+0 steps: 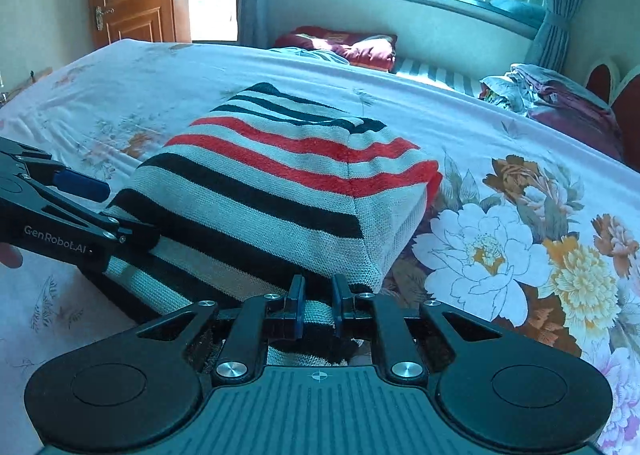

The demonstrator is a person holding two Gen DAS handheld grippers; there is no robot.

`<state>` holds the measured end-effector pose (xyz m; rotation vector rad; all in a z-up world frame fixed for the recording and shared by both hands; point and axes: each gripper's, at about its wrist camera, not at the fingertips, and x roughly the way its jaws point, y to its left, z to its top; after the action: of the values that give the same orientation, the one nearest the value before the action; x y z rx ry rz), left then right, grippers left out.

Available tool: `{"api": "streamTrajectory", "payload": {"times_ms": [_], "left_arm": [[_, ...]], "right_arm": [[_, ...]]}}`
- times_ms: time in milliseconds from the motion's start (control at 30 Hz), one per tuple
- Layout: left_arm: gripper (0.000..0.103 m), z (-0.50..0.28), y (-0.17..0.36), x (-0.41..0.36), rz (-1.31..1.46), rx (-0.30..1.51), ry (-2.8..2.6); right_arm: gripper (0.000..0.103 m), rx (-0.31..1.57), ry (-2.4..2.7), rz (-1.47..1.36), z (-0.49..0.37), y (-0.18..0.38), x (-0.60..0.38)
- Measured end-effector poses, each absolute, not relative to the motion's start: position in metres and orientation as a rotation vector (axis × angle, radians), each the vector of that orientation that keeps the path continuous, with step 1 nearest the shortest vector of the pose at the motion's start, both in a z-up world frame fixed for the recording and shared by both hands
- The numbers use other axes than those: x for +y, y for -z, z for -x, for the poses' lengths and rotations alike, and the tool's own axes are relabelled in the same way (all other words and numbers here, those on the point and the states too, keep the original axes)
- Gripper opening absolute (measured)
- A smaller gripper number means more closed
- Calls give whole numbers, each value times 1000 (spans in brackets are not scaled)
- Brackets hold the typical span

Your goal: Fold small clothes

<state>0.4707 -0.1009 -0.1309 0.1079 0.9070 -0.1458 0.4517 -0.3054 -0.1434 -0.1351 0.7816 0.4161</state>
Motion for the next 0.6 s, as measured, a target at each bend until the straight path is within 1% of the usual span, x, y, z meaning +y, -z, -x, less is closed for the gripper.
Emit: {"api": "streamTrajectory", "payload": {"times_ms": [67,100,133,167,200,233,300,333,400,467,533,600], "left_arm": [[83,-467,123,-95,-102,883,140],[84,-466,119,-92,-91,872,136],[85,-465,115,-87,-70,858,138],[89,-465,113,-84,-48,848,137],[93,-466,110,-81,-29,840,133],[94,-468,109,-78,-11,835,129],[102,-473,108,-75,17,829,107],[102,-476,108,-73,29,828,97],[102,-486,112,-69,73,845,106],[102,-497,119,-61,133,883,108],[98,-509,128,-53,195,925,135],[98,-521,138,-44,244,965,151]], "right_arm": [[14,742,-418,60,-447,131,-317],[21,708,-414,-8,-444,124,-327],[59,691,-398,-78,-444,120,-338],[84,689,-379,-150,-447,119,-350],[84,696,-380,-217,-451,121,-360],[83,719,-380,-282,-458,125,-370],[77,783,-389,-413,-476,136,-386],[74,811,-397,-481,-484,142,-394],[74,864,-427,-616,-497,157,-407],[74,897,-433,-669,-506,166,-412],[74,920,-445,-708,-510,172,-415],[74,951,-460,-744,-514,178,-418]]}}
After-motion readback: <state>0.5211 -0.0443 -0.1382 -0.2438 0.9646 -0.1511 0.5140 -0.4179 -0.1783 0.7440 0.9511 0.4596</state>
